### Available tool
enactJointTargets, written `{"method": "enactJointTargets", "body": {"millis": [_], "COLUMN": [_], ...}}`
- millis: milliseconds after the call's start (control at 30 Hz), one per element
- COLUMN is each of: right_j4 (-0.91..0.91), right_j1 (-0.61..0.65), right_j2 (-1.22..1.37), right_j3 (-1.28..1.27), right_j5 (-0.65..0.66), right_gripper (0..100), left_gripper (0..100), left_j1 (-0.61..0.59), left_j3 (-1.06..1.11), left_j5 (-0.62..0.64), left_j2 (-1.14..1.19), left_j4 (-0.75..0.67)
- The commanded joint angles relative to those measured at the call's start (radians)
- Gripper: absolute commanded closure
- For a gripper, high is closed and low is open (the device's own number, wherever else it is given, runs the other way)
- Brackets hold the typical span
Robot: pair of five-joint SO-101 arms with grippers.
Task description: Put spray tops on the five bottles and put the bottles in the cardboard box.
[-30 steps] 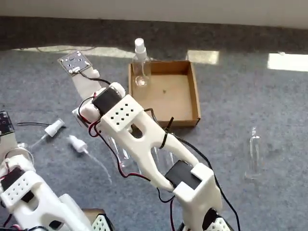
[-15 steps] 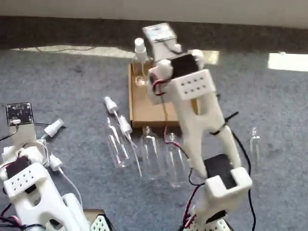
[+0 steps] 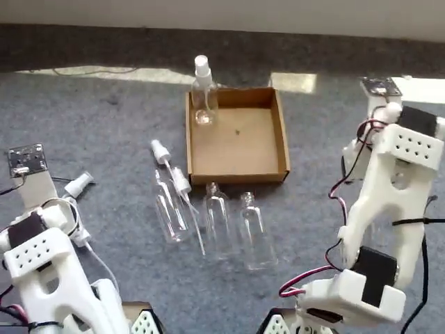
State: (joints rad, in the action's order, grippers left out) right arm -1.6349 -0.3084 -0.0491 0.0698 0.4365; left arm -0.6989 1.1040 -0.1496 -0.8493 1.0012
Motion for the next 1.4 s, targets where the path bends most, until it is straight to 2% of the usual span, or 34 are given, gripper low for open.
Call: {"method": "enactJointTargets", "body": {"millis": [0,233,367,667,1133,1367], "right_j4": [0.074,0.093,0.170,0.245,0.242,0.154], "right_j1": [-0.035,-0.044,-0.068,-0.071,-0.070,-0.096], "right_j2": [-0.033,0.185,0.298,0.441,0.516,0.519], "right_j3": [-0.019,-0.038,-0.038,-0.038,0.016,0.263], "right_j5": [0.018,-0.037,-0.043,-0.043,-0.037,-0.038], "right_gripper": [64.6,62.5,62.5,62.8,98.8,99.4], "left_gripper": [81,81,81,81,81,81], "left_j1": [0.019,0.016,0.016,0.016,0.016,0.016], "left_j3": [-0.041,0.028,0.041,0.039,0.031,-0.010], "left_j5": [0.009,0.008,0.008,0.008,0.008,0.008], "left_j2": [-0.013,-0.021,-0.021,-0.021,-0.021,-0.021], "left_j4": [0.003,-0.031,-0.058,-0.060,-0.055,-0.054]}}
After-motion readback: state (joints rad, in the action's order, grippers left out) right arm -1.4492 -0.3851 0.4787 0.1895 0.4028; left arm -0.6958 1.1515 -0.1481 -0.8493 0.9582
